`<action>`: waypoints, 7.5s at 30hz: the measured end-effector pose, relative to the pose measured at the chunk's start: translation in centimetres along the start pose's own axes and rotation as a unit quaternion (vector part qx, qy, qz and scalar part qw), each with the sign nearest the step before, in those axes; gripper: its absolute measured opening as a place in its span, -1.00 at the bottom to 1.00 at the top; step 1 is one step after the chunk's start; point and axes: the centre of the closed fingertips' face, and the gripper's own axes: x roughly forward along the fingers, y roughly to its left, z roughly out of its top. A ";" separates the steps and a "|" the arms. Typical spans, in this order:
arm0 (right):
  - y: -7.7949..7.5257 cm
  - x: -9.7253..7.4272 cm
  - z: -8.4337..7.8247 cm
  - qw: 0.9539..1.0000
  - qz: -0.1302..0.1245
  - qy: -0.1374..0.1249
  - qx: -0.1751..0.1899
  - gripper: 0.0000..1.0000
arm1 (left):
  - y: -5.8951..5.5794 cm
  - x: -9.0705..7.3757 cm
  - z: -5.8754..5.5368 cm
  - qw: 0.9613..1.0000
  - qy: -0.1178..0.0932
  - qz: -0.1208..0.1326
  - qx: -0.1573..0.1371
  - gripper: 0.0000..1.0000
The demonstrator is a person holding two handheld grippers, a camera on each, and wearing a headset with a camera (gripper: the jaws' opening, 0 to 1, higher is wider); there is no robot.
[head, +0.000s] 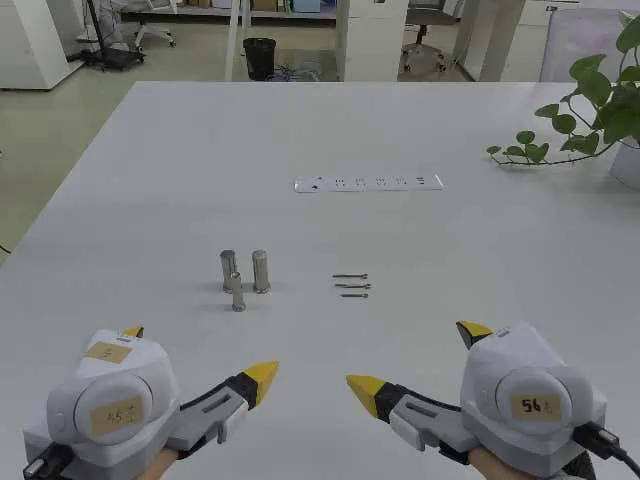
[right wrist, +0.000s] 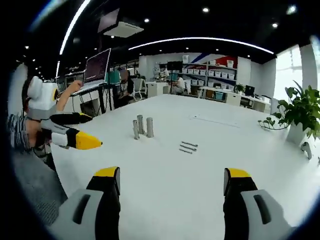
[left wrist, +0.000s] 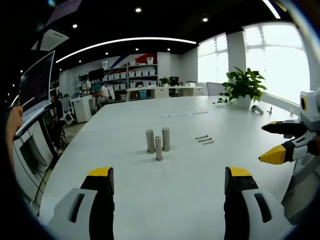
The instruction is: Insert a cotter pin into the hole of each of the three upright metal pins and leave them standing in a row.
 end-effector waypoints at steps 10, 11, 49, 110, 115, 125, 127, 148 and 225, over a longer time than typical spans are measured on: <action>-0.2 0.0 0.1 1.000 -0.003 0.008 -0.008 0.65 | 0.6 -0.1 0.4 1.000 -0.006 -0.004 -0.022 0.65; -0.3 0.0 0.1 1.000 -0.003 0.008 -0.004 0.65 | 0.7 -0.2 0.5 1.000 -0.006 -0.002 -0.018 0.65; 0.4 -0.4 0.9 0.999 0.005 -0.010 0.035 0.54 | 1.2 -1.1 0.1 1.000 0.007 0.015 0.013 0.56; 0.4 1.2 0.1 0.998 0.056 0.009 0.011 0.43 | 2.0 11.5 0.3 0.995 0.034 -0.060 0.079 -0.26; 0.5 1.4 -0.2 0.998 0.060 0.014 0.012 0.44 | 2.4 12.8 0.0 0.994 0.038 -0.061 0.084 -0.36; 0.4 1.8 -0.3 0.998 0.061 0.017 0.024 0.44 | 2.4 13.8 -0.9 0.994 0.051 -0.062 0.075 -0.70; 0.4 1.8 -0.3 0.998 0.059 0.018 0.026 0.44 | 2.4 13.9 -0.9 0.994 0.050 -0.062 0.075 -0.75; 0.4 1.9 -0.4 0.997 0.061 0.023 0.034 0.43 | 2.5 14.2 -0.7 0.995 0.048 -0.078 0.041 -0.89; -2.5 7.6 0.3 0.971 0.147 0.136 -0.131 -0.09 | -3.2 6.4 -1.7 0.995 0.047 -0.087 0.033 0.16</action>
